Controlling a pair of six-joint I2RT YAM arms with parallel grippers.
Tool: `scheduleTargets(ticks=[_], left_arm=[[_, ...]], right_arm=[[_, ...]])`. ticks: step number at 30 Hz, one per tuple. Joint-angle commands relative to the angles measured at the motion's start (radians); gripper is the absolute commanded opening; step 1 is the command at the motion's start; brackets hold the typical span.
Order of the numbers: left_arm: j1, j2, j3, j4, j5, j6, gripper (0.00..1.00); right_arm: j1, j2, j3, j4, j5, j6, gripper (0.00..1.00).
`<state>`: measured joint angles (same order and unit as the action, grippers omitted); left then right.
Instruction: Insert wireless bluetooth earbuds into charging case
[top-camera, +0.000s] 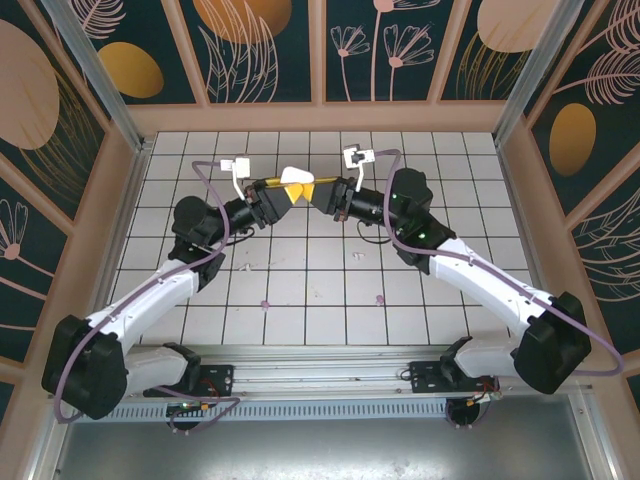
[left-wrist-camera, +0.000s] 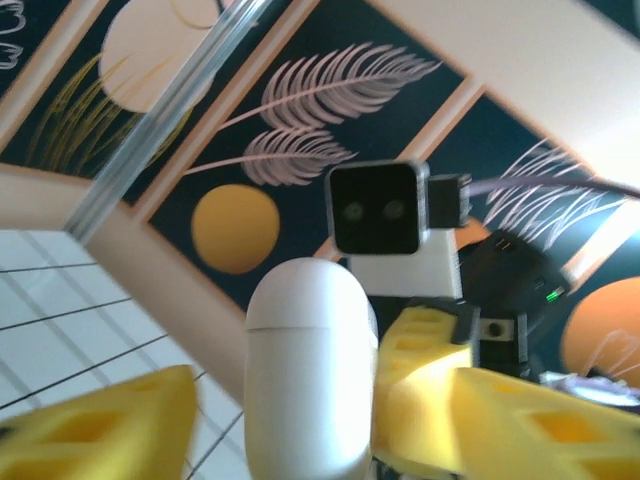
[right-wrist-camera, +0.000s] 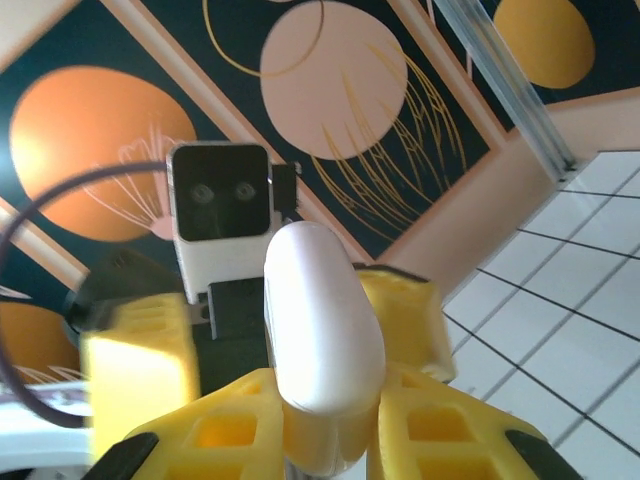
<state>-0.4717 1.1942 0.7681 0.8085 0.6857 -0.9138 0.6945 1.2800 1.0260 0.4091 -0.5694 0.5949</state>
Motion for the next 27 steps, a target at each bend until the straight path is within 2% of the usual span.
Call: scheduleTargets(ticks=[1, 5, 9, 11, 13, 15, 18, 21, 23, 27], left_arm=[[-0.002, -0.055, 0.086, -0.322, -0.036, 0.224, 0.78], [0.004, -0.083, 0.122, -0.450, 0.006, 0.339, 0.83], [0.013, -0.084, 0.164, -0.565, 0.044, 0.439, 0.83], [0.016, -0.061, 0.198, -0.643, 0.079, 0.498, 0.80], [0.017, -0.040, 0.251, -0.718, 0.105, 0.559, 0.73], [0.020, -0.032, 0.264, -0.748, 0.122, 0.604, 0.71], [0.027, -0.041, 0.261, -0.725, 0.211, 0.645, 0.72], [0.042, -0.041, 0.250, -0.673, 0.265, 0.625, 0.72], [0.063, -0.042, 0.223, -0.592, 0.277, 0.559, 0.73], [0.102, -0.033, 0.127, -0.314, 0.345, 0.362, 0.72]], right_arm=[[-0.001, -0.018, 0.087, -0.170, 0.005, -0.204, 0.11], [-0.010, -0.014, 0.150, -0.357, 0.003, -0.365, 0.10], [-0.016, -0.008, 0.187, -0.467, -0.033, -0.484, 0.11], [-0.032, -0.011, 0.192, -0.484, -0.103, -0.523, 0.11], [-0.049, -0.018, 0.186, -0.489, -0.156, -0.551, 0.11], [-0.056, -0.028, 0.183, -0.505, -0.181, -0.594, 0.12], [-0.067, -0.049, 0.166, -0.523, -0.193, -0.648, 0.12], [-0.090, -0.070, 0.140, -0.518, -0.213, -0.653, 0.11], [-0.111, -0.083, 0.118, -0.488, -0.245, -0.631, 0.11], [-0.142, -0.099, 0.076, -0.403, -0.336, -0.558, 0.11]])
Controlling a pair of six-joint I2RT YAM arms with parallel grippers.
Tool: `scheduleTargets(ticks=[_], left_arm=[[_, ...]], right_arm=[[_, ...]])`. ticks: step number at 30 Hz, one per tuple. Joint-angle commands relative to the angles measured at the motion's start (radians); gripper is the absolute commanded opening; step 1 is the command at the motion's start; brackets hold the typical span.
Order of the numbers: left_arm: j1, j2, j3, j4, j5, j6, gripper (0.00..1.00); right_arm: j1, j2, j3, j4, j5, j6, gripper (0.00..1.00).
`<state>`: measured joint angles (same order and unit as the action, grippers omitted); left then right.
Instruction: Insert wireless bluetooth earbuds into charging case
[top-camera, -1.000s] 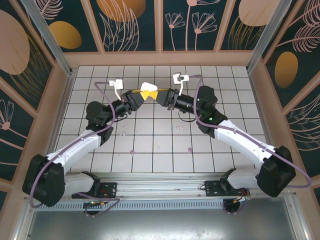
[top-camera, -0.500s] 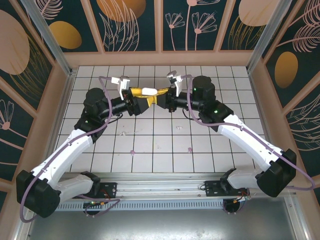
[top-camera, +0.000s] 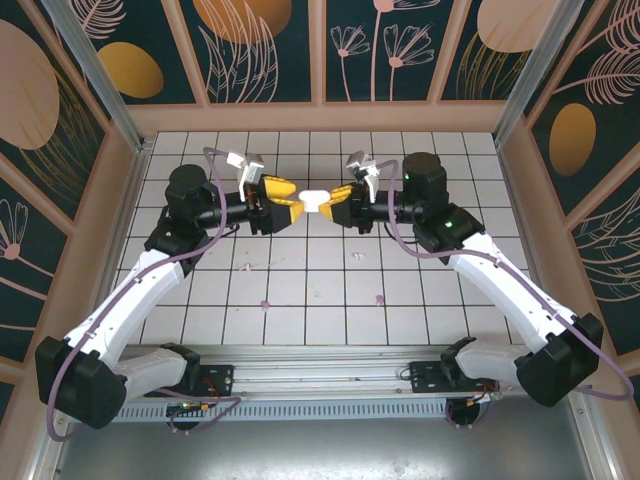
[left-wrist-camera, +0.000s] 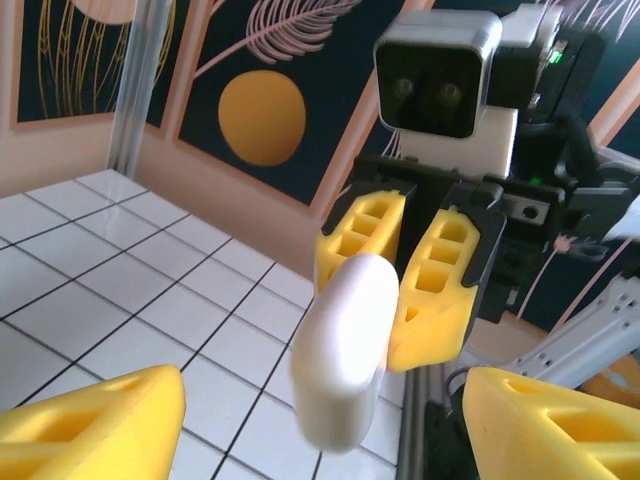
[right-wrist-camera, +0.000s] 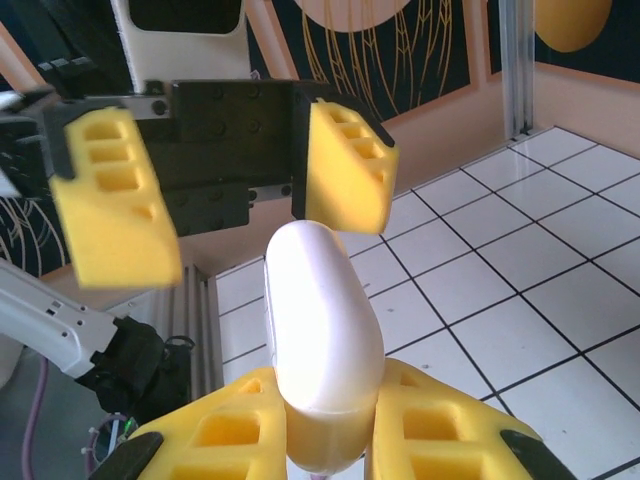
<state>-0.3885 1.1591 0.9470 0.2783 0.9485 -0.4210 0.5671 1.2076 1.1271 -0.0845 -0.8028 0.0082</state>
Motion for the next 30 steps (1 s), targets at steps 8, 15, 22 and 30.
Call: scheduleTargets(ticks=[8, 15, 22, 30], left_arm=[[0.020, 0.025, -0.126, 0.485, 0.130, -0.288, 0.66], [-0.013, 0.040, -0.153, 0.572, 0.130, -0.328, 0.68], [-0.066, 0.080, -0.118, 0.512, 0.118, -0.277, 0.59], [-0.072, 0.086, -0.123, 0.563, 0.105, -0.313, 0.45]], right_arm=[[-0.047, -0.015, -0.034, 0.155, -0.192, 0.102, 0.11], [-0.046, -0.016, -0.062, 0.231, -0.214, 0.168, 0.11], [-0.033, -0.015, -0.075, 0.264, -0.210, 0.204, 0.11], [-0.026, -0.013, -0.075, 0.243, -0.204, 0.202, 0.11]])
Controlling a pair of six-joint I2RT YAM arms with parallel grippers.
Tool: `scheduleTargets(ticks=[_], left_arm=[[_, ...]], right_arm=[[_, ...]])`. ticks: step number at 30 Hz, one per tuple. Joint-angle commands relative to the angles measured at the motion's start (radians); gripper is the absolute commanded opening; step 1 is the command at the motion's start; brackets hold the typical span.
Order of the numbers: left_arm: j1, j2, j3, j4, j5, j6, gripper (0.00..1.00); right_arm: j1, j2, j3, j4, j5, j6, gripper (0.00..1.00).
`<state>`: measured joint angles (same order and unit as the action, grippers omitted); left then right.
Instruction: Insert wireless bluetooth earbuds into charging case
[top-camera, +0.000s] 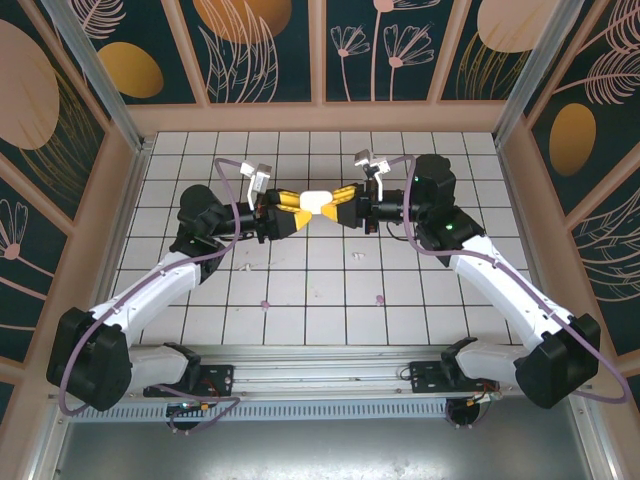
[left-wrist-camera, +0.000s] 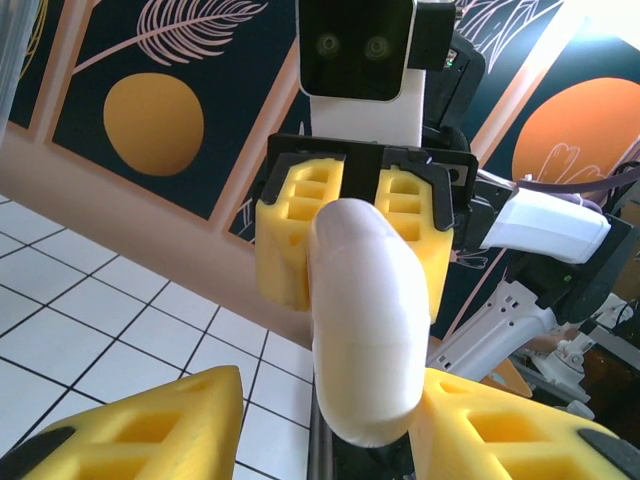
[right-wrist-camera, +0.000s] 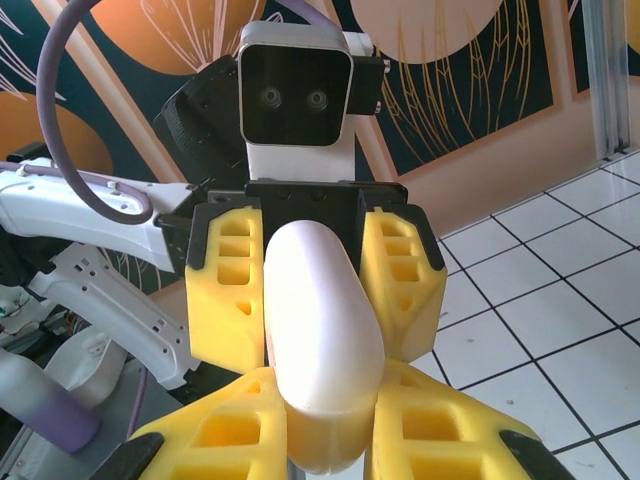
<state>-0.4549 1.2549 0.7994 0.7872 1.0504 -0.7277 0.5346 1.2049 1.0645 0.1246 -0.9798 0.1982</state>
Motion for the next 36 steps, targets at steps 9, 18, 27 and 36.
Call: scheduleTargets(ticks=[9, 18, 27, 36], left_arm=[[-0.007, -0.036, 0.017, 0.043, -0.013, 0.007, 0.46], [-0.007, -0.066, 0.031, -0.111, -0.052, 0.110, 0.08], [-0.008, -0.134, 0.046, -0.343, -0.053, 0.389, 0.00], [-0.007, -0.218, 0.023, -0.406, -0.032, 0.555, 0.00]], right_arm=[[0.041, 0.008, -0.009, 0.034, -0.017, 0.015, 0.11], [0.045, 0.006, 0.000, 0.030, 0.030, 0.027, 0.25], [0.047, 0.032, 0.028, -0.030, 0.132, 0.010, 0.47], [0.051, 0.098, 0.081, -0.135, 0.256, -0.014, 0.48]])
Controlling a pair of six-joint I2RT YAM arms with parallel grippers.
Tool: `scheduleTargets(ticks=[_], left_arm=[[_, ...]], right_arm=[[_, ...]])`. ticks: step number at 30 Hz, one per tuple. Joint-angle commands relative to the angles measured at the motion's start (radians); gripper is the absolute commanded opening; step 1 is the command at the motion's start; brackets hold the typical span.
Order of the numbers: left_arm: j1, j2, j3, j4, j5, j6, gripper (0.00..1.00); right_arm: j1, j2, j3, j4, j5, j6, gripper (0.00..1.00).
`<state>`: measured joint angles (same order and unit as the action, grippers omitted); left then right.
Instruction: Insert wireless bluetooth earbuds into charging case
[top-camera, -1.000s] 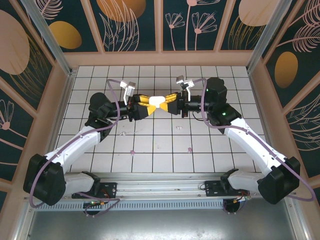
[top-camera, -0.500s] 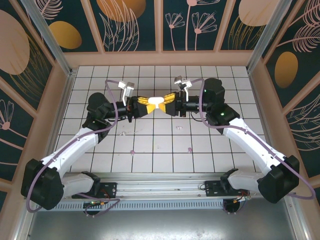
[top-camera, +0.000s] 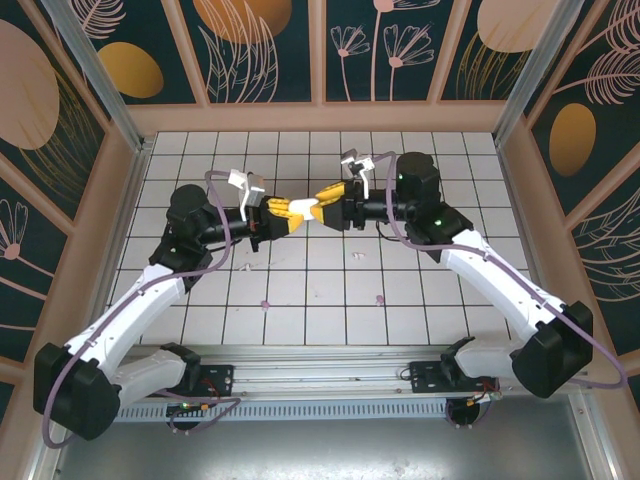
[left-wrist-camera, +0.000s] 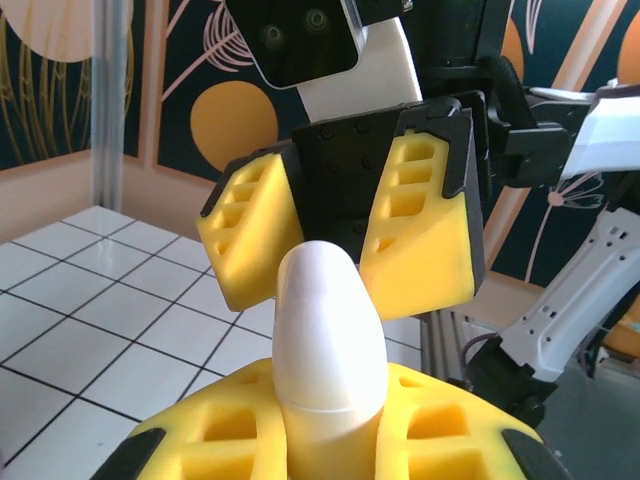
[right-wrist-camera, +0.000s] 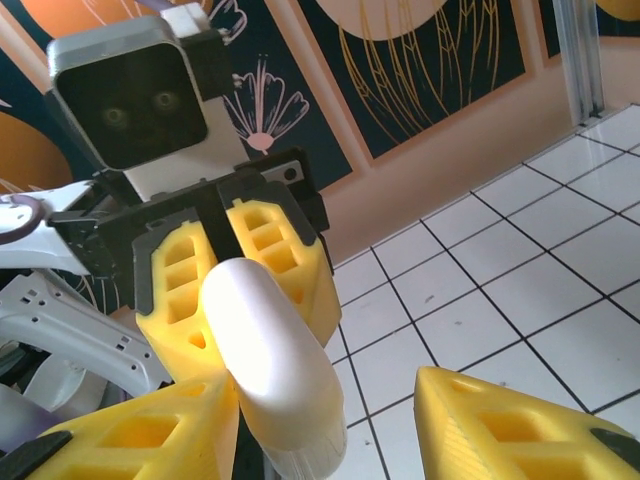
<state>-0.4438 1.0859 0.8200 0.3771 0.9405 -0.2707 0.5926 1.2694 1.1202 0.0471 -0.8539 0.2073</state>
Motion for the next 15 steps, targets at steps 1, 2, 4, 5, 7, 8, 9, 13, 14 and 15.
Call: scheduleTargets(ticks=[1, 2, 4, 5, 7, 8, 9, 13, 14, 15], left_arm=[[-0.020, -0.051, 0.001, -0.003, 0.073, 0.102, 0.00], [-0.019, -0.053, -0.002, -0.007, 0.069, 0.106, 0.00], [-0.018, -0.056, -0.013, -0.007, 0.065, 0.108, 0.00], [-0.019, -0.057, -0.015, -0.004, 0.066, 0.108, 0.00], [-0.019, -0.061, -0.025, 0.009, 0.069, 0.107, 0.00], [-0.019, -0.064, -0.027, 0.012, 0.066, 0.107, 0.00], [-0.019, -0.064, -0.030, 0.014, 0.066, 0.105, 0.00], [-0.019, -0.053, -0.024, 0.003, 0.068, 0.092, 0.00], [-0.019, -0.049, -0.022, -0.006, 0.066, 0.090, 0.00], [-0.018, -0.044, -0.019, -0.016, 0.060, 0.090, 0.00]], right_arm=[[-0.008, 0.035, 0.027, -0.056, 0.141, -0.019, 0.49], [-0.008, 0.036, 0.027, -0.056, 0.152, -0.014, 0.49], [-0.008, 0.039, 0.033, -0.062, 0.183, -0.002, 0.49], [-0.009, 0.041, 0.036, -0.069, 0.197, 0.002, 0.50], [-0.014, 0.046, 0.042, -0.085, 0.221, 0.009, 0.50], [-0.014, 0.049, 0.043, -0.091, 0.228, 0.012, 0.51], [-0.013, 0.052, 0.047, -0.099, 0.244, 0.015, 0.51], [-0.016, 0.083, 0.072, -0.157, 0.280, 0.020, 0.52], [-0.016, 0.089, 0.074, -0.158, 0.275, 0.023, 0.52], [-0.016, 0.090, 0.075, -0.156, 0.264, 0.026, 0.53]])
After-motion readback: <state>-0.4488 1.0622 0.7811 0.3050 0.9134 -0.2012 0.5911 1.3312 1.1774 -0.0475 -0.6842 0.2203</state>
